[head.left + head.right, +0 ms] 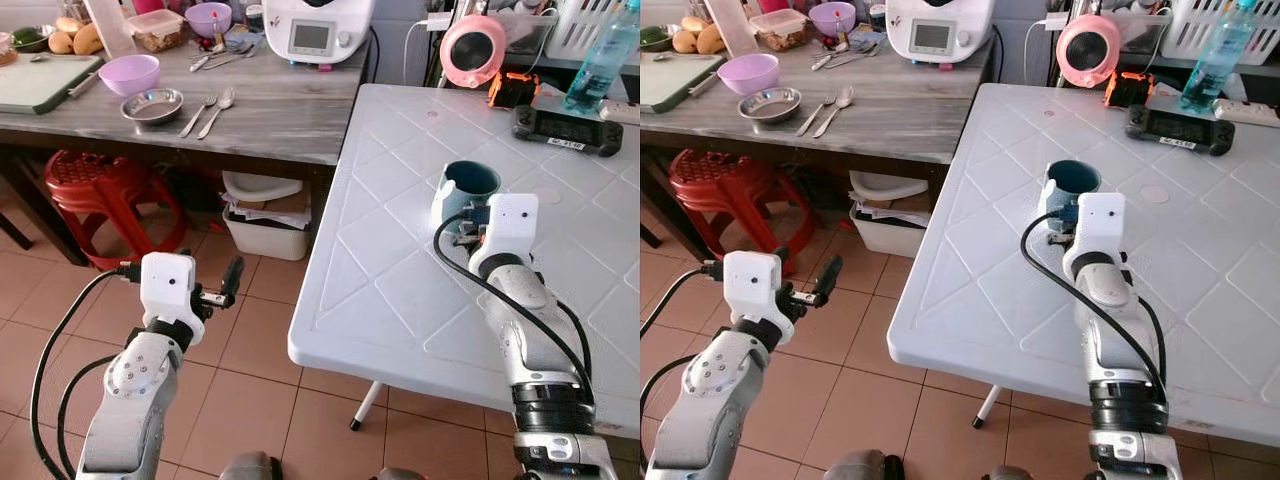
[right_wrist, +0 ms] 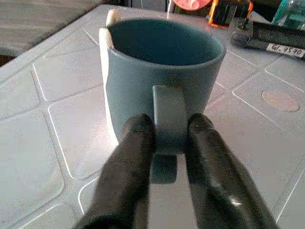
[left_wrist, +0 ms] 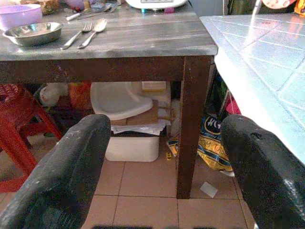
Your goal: Setting the table
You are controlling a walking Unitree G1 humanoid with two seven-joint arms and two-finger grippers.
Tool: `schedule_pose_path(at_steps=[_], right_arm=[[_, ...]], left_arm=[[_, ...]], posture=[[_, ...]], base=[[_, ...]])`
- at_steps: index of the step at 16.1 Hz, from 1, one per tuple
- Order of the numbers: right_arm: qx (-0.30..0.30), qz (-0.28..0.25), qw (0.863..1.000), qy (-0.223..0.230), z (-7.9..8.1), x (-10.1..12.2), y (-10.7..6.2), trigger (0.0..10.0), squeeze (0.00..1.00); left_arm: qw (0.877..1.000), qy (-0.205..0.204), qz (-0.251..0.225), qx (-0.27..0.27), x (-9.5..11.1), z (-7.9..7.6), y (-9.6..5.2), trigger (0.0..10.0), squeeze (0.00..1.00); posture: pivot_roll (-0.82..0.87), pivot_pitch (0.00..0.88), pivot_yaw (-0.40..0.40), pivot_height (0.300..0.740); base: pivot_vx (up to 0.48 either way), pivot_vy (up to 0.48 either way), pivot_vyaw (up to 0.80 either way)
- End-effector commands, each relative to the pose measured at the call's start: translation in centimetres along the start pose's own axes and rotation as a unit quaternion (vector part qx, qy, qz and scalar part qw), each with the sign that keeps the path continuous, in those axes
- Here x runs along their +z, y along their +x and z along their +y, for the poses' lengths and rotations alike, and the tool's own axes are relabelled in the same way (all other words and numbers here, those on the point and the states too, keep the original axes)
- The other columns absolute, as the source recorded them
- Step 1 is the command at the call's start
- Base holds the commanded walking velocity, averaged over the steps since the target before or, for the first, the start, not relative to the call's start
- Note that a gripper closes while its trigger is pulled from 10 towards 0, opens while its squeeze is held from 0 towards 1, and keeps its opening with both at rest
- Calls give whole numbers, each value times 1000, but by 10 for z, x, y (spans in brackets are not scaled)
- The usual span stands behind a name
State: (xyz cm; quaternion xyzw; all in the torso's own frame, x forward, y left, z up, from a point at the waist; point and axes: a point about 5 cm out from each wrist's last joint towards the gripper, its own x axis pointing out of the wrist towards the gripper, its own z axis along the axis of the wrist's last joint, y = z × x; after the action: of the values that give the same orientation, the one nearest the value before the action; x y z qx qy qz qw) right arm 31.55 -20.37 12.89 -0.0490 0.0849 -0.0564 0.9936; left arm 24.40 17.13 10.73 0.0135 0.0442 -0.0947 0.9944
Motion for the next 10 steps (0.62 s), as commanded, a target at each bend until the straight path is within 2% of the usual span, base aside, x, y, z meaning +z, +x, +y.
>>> schedule_pose_path(at_steps=[1, 3, 4, 5, 6, 8, 10], right_arm=[[-5, -3, 1000, -1, 0, 2, 3, 706, 0], [-8, 5, 1000, -5, -1, -1, 4, 784, 0], [-8, 9, 1000, -3, -1, -2, 5, 3765, 0], [-6, 9, 1000, -1, -1, -3, 5, 3412, 0], [-7, 8, 1000, 2, -2, -3, 5, 0, 0], [-10, -16, 1000, 22, -1, 3, 3, 0, 0], [0, -89, 994, 58, 6, 24, -6, 0, 0]], left_arm=[[1000, 7, -1, 3, 1, 2, 2, 10000, 0], [1000, 7, -1, 4, 1, 2, 3, 10000, 0], [1000, 7, 0, 4, 1, 2, 2, 10000, 0], [1000, 8, 2, 4, 0, 2, 2, 10000, 0], [1000, 8, 3, 5, 0, 2, 2, 10000, 0], [1000, 8, 5, 8, -1, 2, 2, 10000, 0], [1000, -2, 4, 21, -1, 3, 6, 10000, 0]], posture=[[10, 19, 44, 740], [8, 17, 44, 740], [8, 18, 44, 740], [9, 16, 44, 740], [9, 16, 44, 740], [7, 6, 43, 740], [2, 0, 29, 740]], base=[[0, 0, 0], [0, 0, 0], [0, 0, 0], [0, 0, 0], [0, 0, 0], [0, 0, 0], [0, 0, 0]])
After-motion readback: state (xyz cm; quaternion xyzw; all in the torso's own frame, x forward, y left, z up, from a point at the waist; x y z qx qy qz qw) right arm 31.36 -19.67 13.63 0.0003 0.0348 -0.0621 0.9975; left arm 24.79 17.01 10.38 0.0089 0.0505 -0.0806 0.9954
